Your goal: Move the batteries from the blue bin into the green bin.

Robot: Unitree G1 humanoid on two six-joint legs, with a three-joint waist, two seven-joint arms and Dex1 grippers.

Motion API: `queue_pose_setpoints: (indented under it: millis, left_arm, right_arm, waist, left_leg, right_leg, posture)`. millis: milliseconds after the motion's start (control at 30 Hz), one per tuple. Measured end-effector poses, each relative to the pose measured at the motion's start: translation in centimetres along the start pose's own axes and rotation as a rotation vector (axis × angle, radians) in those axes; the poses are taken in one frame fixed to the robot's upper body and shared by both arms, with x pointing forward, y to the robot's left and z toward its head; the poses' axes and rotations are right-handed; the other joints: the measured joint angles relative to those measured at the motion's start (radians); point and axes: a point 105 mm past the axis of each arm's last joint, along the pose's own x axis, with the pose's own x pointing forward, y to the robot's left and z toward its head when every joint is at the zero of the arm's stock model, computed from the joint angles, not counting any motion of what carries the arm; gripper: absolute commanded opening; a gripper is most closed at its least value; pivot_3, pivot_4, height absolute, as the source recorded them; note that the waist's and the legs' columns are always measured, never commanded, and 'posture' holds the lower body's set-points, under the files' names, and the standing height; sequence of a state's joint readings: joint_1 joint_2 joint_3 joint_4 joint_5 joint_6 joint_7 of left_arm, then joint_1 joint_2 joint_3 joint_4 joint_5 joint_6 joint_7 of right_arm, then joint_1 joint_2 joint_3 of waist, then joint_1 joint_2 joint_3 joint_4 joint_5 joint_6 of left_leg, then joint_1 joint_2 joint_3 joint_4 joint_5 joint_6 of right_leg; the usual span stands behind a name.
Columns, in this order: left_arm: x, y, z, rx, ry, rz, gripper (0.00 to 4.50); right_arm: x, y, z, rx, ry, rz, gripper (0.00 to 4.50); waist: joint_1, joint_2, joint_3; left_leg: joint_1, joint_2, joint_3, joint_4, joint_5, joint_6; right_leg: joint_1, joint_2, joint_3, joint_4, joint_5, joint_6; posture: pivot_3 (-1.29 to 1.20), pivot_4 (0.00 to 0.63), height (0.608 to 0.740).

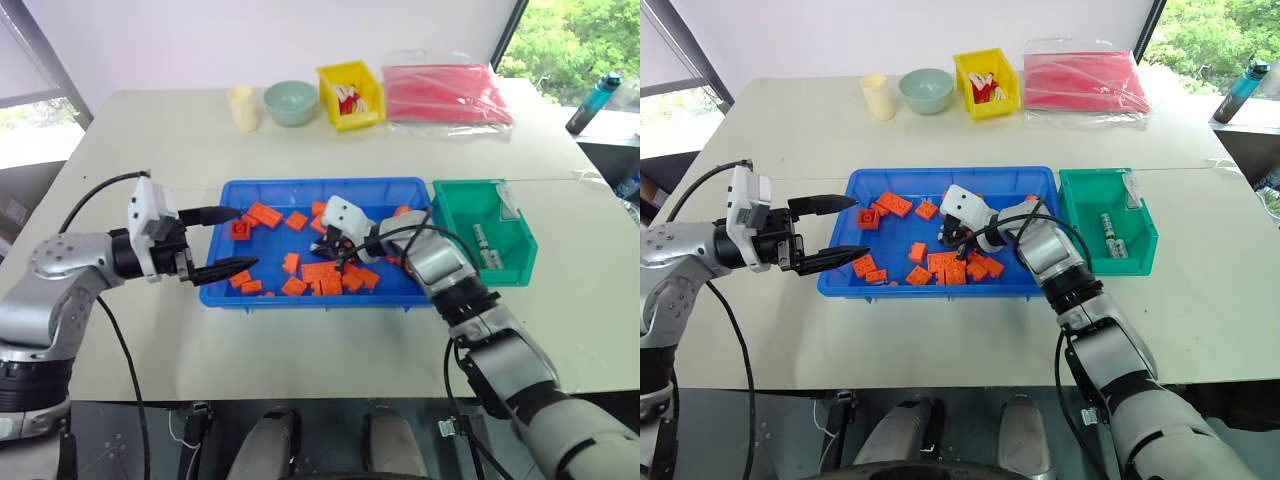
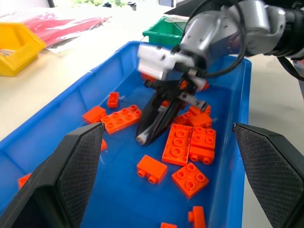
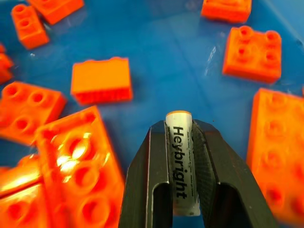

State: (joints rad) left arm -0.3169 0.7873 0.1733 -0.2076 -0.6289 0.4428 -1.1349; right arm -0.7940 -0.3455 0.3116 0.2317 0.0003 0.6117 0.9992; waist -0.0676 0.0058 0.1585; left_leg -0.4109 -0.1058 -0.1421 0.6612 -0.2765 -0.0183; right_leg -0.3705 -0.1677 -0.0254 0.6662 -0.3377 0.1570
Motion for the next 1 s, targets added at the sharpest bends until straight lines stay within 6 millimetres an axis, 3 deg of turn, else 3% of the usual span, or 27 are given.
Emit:
queue_pose_setpoints:
  millis: [133,233,333,400,533,667,833,933,1000]
  left_arm:
    - [1.0,-0.7,-0.3,-0.014,-0.028,-0.044,4.5]
    - [1.5,-1.0,-0.6,-0.017,-0.034,-0.065,4.5]
    - [1.9,-0.9,-0.5,-0.014,-0.046,-0.074,4.5]
    - [2.0,-0.7,-0.6,-0.02,-0.048,-0.08,4.5]
    - [2.4,-0.6,-0.8,-0.028,-0.049,-0.101,4.5]
    - [3.0,-0.5,-0.4,-0.015,-0.059,-0.127,4.5]
    - [3.0,-0.3,-0.3,-0.01,-0.063,-0.126,4.5]
    - [3.0,-0.2,-0.3,-0.01,-0.062,-0.124,4.5]
    - [3.0,-0.2,-0.3,-0.009,-0.061,-0.124,4.5]
  right_arm:
    - [-5.8,-1.2,4.6,0.13,-0.175,-0.099,0.1]
    - [-10.6,-3.1,6.3,0.185,-0.253,-0.25,0.1]
    - [-15.2,-5.2,4.2,0.248,-0.207,-0.447,0.1]
    - [-17.7,-5.9,1.3,0.309,-0.143,-0.554,0.1]
    - [-20.8,-6.1,-3.9,0.406,-0.012,-0.699,0.1]
    - [-21.8,-6.0,-5.9,0.461,0.007,-0.757,2.04]
    - [-21.7,-6.4,-5.8,0.391,0.029,-0.765,4.47]
    - [-21.2,-7.0,-4.4,0.326,0.022,-0.721,4.47]
    - [-20.4,-7.6,-2.1,0.233,-0.012,-0.669,4.47]
  waist:
    - [0.004,0.0,0.0]
    - [0.013,0.0,0.0]
    - [0.031,0.0,0.0]
    - [0.037,-0.001,0.0]
    - [0.033,0.0,0.0]
    - [0.02,0.0,0.0]
    - [0.023,0.0,0.0]
    - [0.023,0.0,0.0]
    - [0.022,0.0,0.0]
  left_leg:
    - [-0.001,0.0,0.0,0.0,0.0,0.0]
    - [-0.001,0.0,0.0,0.0,0.0,0.0]
    - [-0.001,-0.001,0.001,0.0,0.0,0.0]
    - [-0.001,-0.001,0.002,0.001,0.0,0.001]
    - [-0.001,-0.001,0.004,0.0,0.0,0.001]
    - [-0.001,0.001,0.005,0.0,0.0,0.001]
    - [-0.001,0.001,0.005,0.0,0.0,0.001]
    - [-0.001,0.0,0.005,0.001,0.0,0.001]
    - [-0.001,0.001,0.005,0.001,0.0,0.001]
  right_leg:
    - [0.0,0.0,0.0,0.0,0.0,0.0]
    - [0.0,0.0,0.0,-0.001,0.0,0.0]
    - [0.001,-0.001,0.0,-0.001,0.0,0.0]
    - [0.001,-0.002,0.0,-0.002,0.0,0.0]
    - [0.001,-0.002,0.0,-0.001,0.0,0.0]
    - [0.001,-0.001,0.0,-0.001,0.0,0.0]
    - [0.001,-0.001,0.0,-0.001,0.0,0.0]
    - [0.002,-0.001,0.0,-0.002,0.0,0.0]
    - [0.001,-0.001,0.0,-0.003,0.0,0.0]
  posture:
    - [0.0,0.15,0.737]
    - [0.0,0.15,0.737]
    - [0.0,0.15,0.737]
    - [0.0,0.15,0.737]
    - [0.0,0.15,0.737]
    - [0.0,0.15,0.737]
    - [0.0,0.15,0.737]
    - [0.0,0.15,0.737]
    - [0.0,0.15,0.737]
